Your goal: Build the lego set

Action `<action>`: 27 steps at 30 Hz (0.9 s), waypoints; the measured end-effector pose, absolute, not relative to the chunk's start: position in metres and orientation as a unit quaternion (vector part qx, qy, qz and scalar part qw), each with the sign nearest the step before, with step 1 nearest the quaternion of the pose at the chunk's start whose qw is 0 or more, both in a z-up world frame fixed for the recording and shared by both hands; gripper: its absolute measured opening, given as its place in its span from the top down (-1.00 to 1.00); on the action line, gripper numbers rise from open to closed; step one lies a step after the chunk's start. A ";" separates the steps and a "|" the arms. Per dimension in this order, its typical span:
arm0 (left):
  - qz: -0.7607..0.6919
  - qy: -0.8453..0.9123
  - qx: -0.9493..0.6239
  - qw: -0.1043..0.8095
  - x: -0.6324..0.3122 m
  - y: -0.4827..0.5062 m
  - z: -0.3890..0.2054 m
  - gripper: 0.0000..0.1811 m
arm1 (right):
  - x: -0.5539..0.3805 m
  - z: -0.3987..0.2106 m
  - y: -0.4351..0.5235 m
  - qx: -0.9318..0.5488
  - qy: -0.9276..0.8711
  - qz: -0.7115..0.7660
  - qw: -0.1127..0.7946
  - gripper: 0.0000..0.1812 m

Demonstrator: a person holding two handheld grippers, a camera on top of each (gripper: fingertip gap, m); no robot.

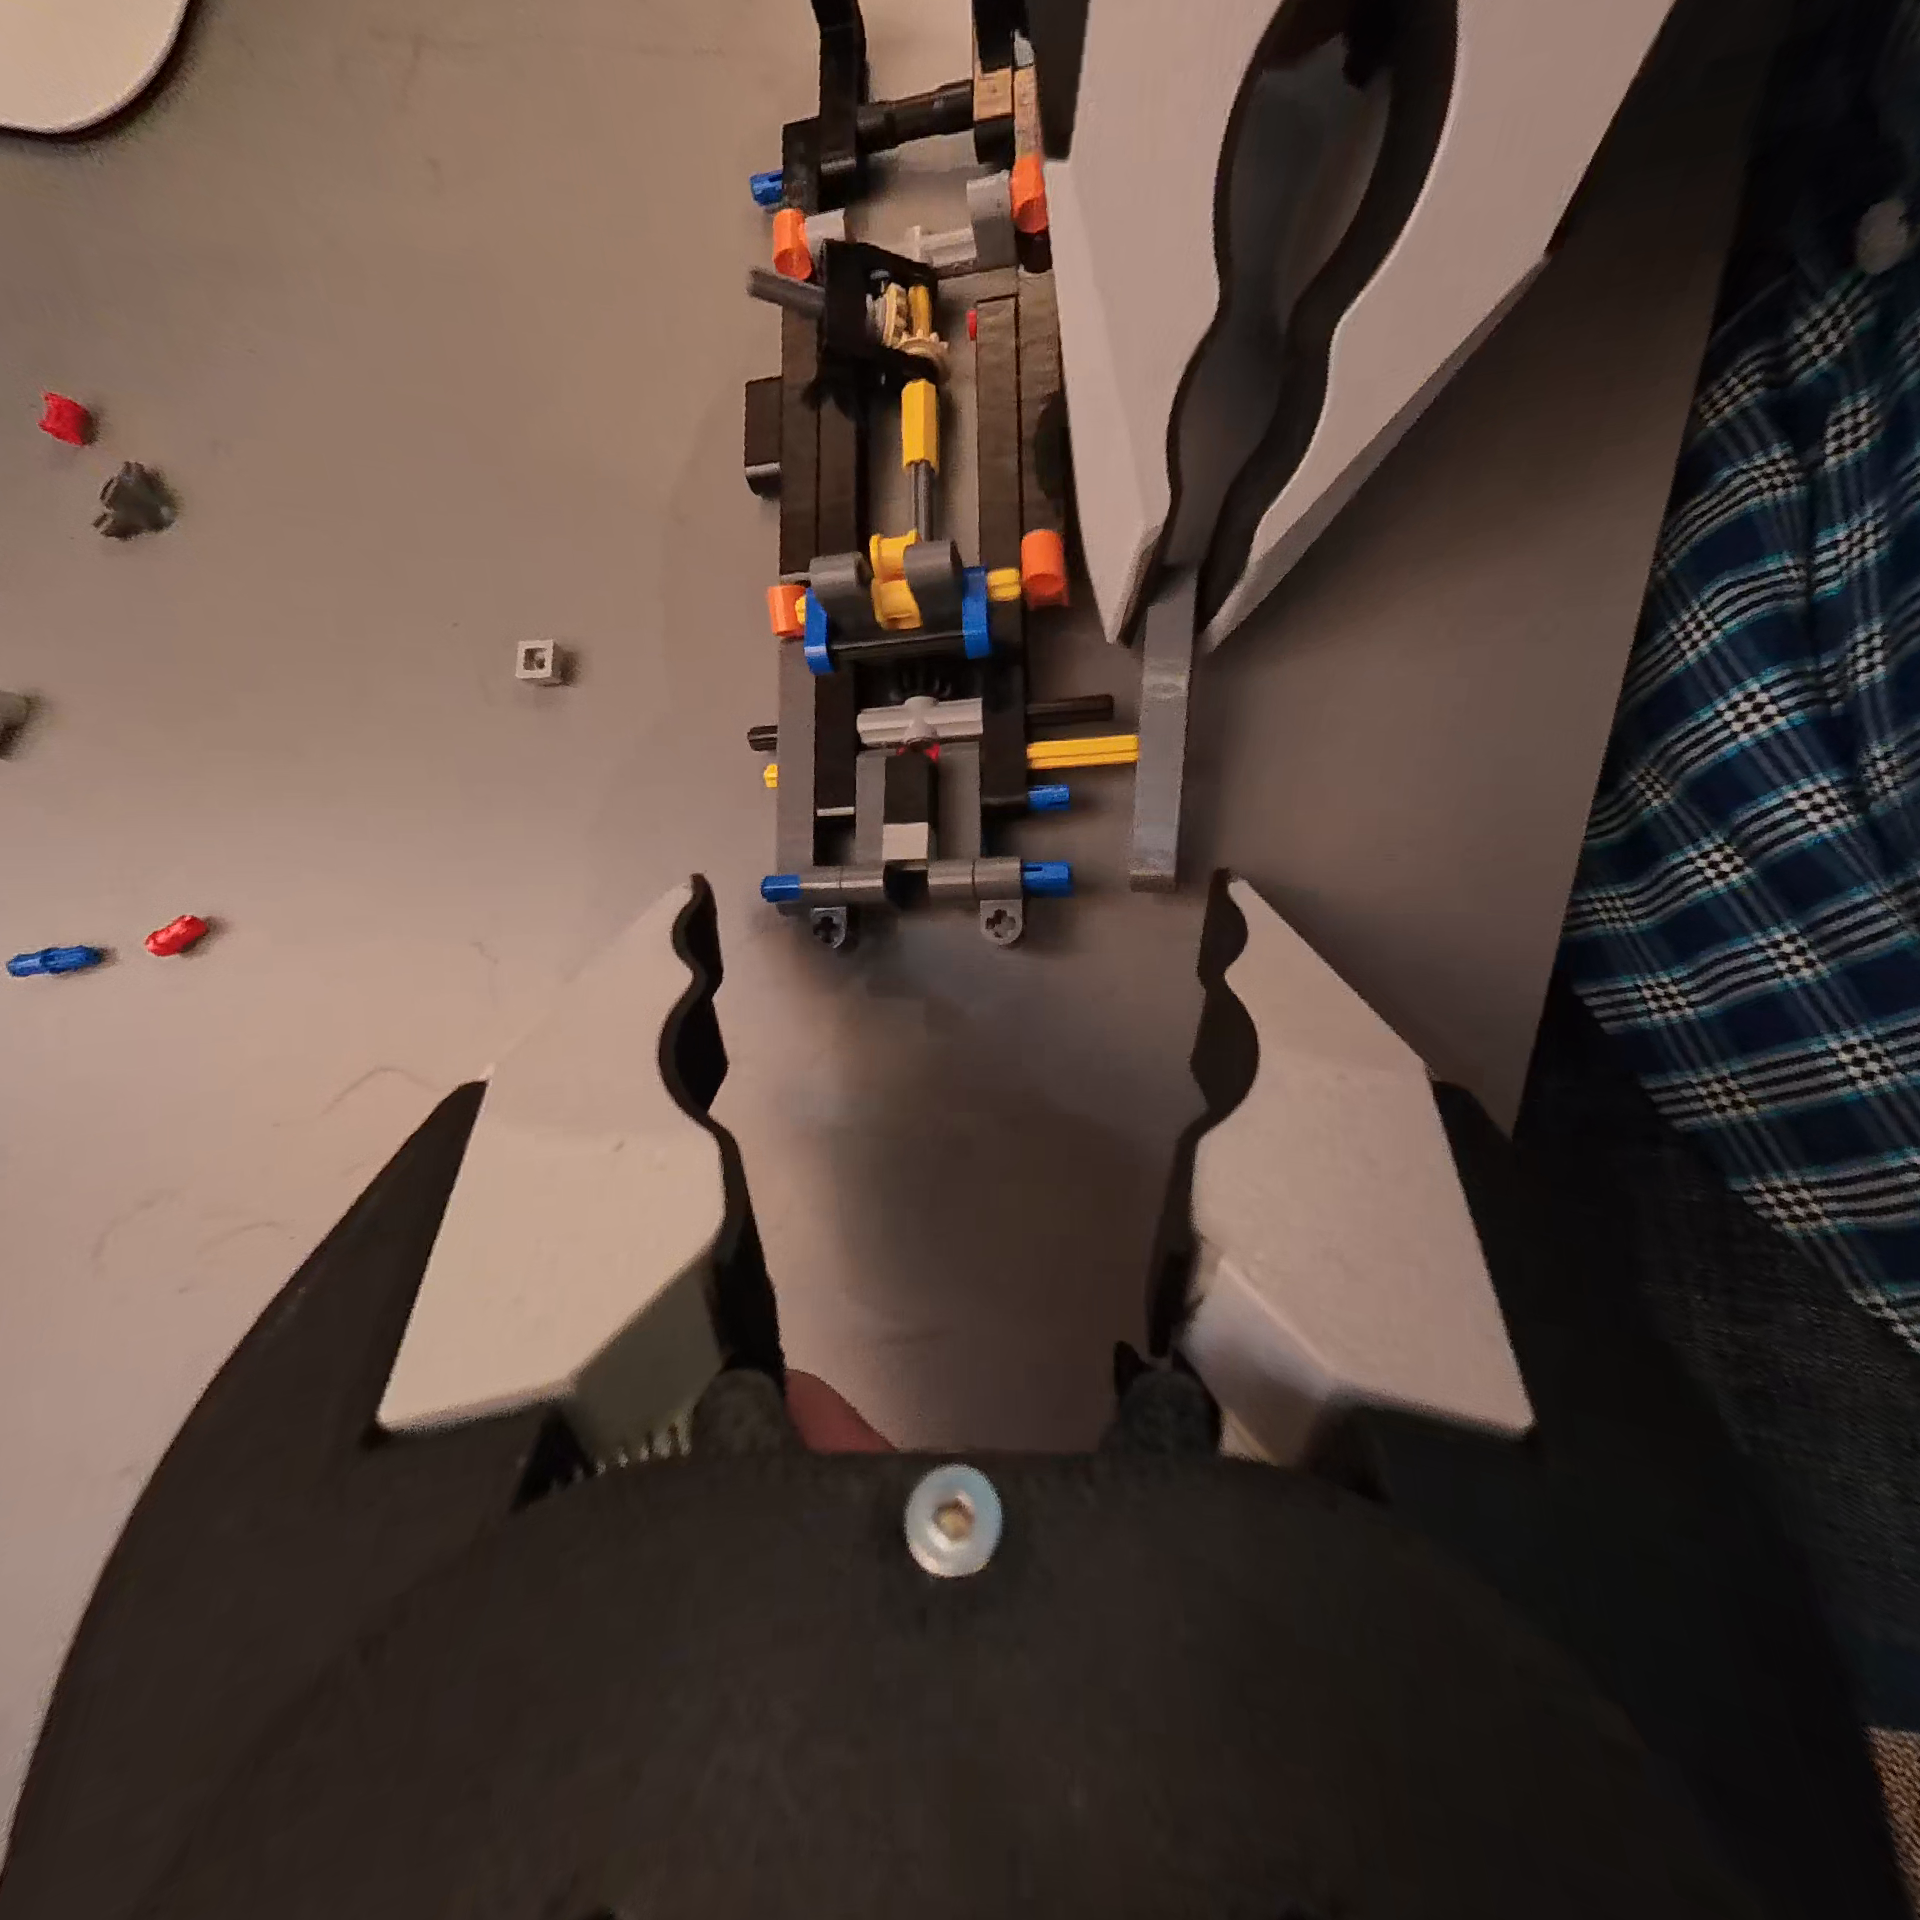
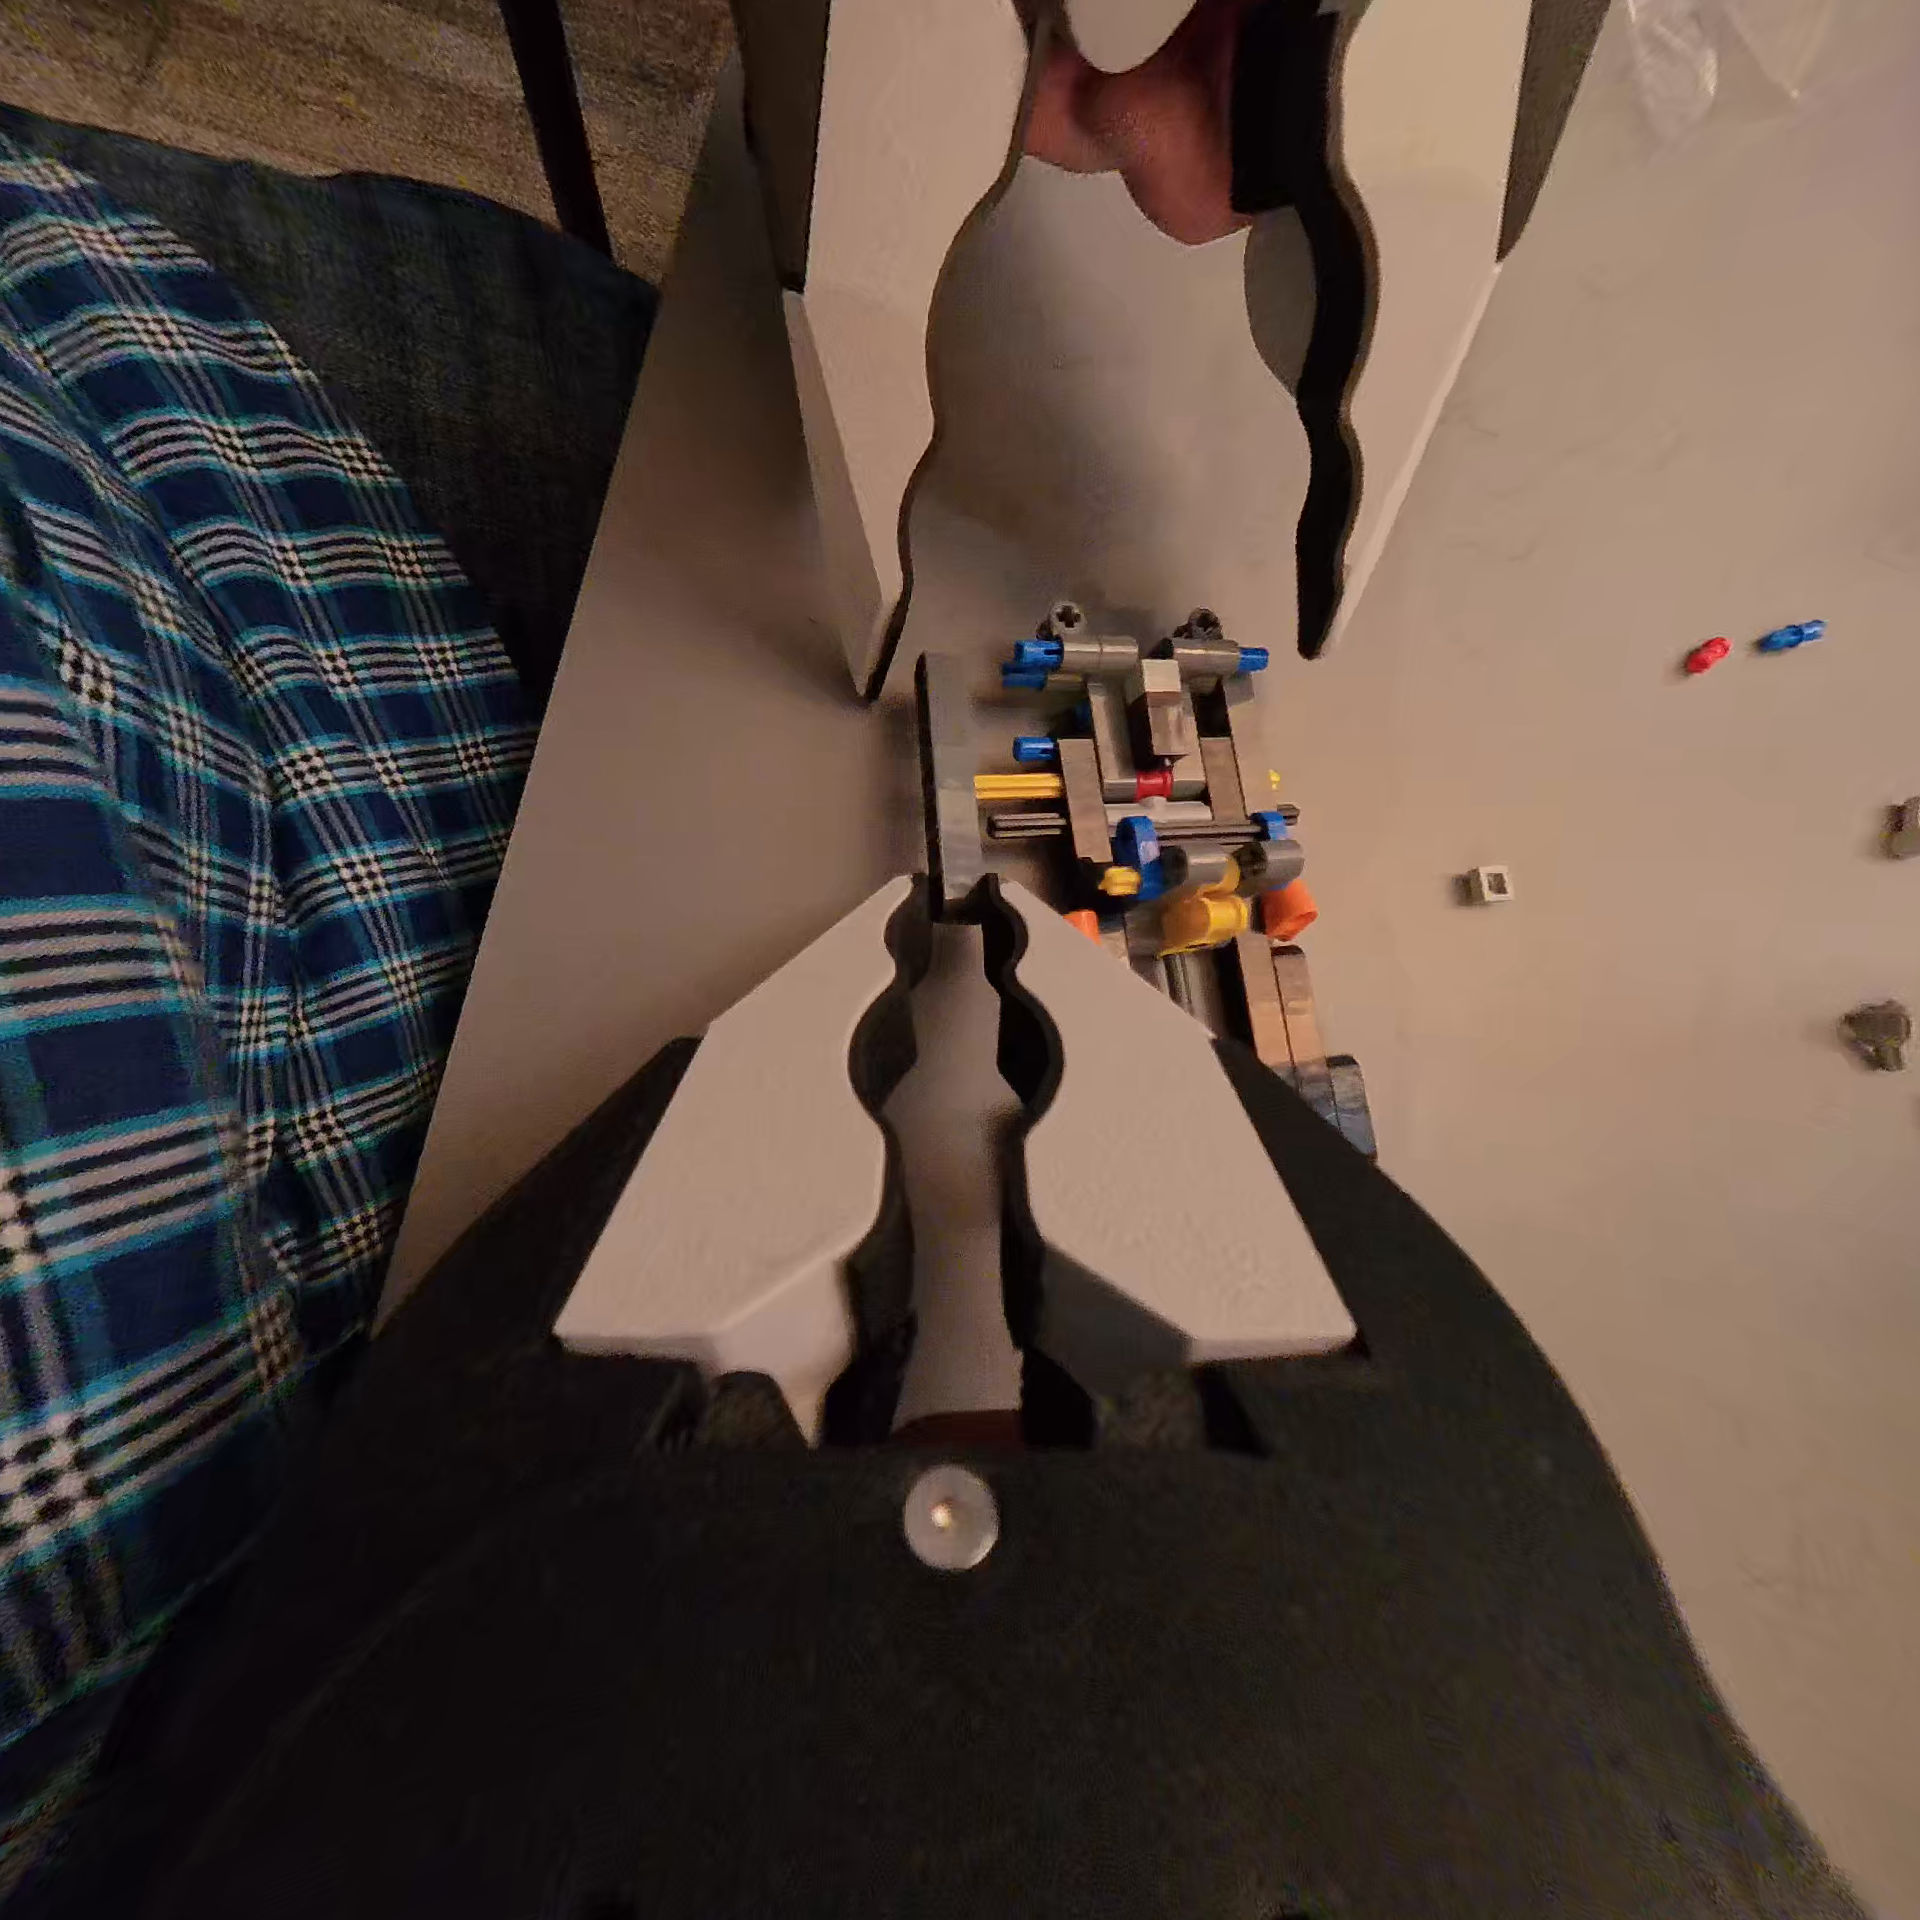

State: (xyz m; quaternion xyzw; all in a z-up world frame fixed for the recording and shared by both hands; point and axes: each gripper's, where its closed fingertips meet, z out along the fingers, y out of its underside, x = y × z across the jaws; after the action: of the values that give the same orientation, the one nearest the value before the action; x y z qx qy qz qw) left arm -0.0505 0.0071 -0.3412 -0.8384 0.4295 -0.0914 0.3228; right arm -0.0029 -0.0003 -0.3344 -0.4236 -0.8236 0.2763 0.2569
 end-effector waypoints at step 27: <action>-0.117 0.417 -0.832 0.347 -0.043 0.010 -0.342 0.13 | -0.004 -0.338 0.000 -0.424 -0.814 0.296 0.266 0.92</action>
State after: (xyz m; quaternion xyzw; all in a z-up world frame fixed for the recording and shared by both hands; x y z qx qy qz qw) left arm -0.0432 0.0098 -0.3420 -0.8320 0.4170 -0.1174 0.3465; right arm -0.0039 -0.0002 -0.3376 -0.4237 -0.8137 0.2956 0.2664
